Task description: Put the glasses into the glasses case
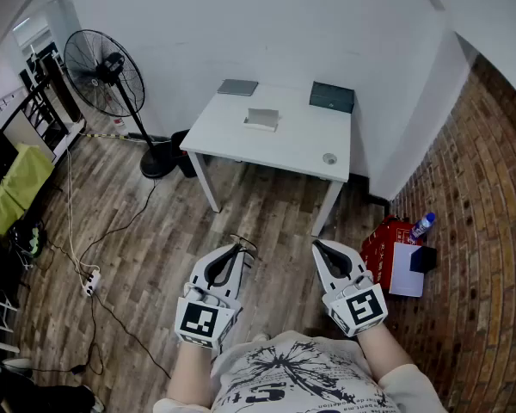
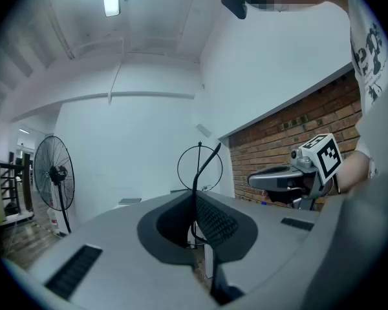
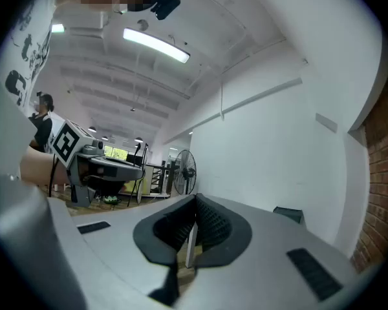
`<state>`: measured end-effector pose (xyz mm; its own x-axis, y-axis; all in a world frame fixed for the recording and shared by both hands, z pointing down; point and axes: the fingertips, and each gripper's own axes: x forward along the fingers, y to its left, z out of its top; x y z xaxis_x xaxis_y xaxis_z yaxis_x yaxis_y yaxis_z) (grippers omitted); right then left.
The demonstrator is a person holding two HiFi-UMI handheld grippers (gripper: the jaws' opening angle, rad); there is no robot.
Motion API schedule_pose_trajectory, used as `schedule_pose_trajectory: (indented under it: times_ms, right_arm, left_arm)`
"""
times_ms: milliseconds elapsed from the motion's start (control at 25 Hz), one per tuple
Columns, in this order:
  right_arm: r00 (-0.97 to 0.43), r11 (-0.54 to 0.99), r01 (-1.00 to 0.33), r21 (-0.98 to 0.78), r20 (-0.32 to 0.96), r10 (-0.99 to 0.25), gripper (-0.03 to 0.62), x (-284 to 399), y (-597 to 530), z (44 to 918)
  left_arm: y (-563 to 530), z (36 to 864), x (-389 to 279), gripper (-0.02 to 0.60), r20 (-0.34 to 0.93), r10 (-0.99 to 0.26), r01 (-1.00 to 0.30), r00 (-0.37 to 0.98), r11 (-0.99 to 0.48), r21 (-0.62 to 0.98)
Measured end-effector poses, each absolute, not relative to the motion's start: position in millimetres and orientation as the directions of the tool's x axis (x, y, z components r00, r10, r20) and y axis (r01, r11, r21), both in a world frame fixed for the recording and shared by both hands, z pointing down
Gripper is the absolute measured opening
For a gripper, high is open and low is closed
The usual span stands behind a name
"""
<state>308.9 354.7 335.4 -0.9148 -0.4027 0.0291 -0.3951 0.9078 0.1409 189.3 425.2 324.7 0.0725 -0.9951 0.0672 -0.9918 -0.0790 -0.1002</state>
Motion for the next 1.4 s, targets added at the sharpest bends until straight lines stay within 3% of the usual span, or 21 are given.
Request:
schedule_pose_trajectory:
  times_ms: [520, 680, 960, 1400]
  right_arm:
    - [-0.908, 0.904, -0.409, 0.125, 0.041, -0.416, 0.012, 287, 345, 340]
    - [-0.883, 0.883, -0.461, 0.092, 0.047, -0.466, 0.014, 271, 342, 347]
    - [-0.862, 0.863, -0.495, 0.103, 0.064, -0.502, 0.015, 227, 338, 362]
    - [-0.888, 0.893, -0.442, 0.087, 0.098, -0.449, 0.015, 157, 233, 390]
  left_arm:
    - [418, 327, 166, 0.015, 0.055, -0.995, -0.993, 0.083, -0.087, -0.082]
    - [423, 329, 144, 0.015, 0.028, -0.996, -0.994, 0.084, -0.085, -0.072]
    - [428, 350, 88, 0.015, 0.09, -0.992, -0.994, 0.086, -0.092, -0.064]
    - [326, 363, 32, 0.015, 0.066, -0.997, -0.997, 0.044, -0.048, -0.058]
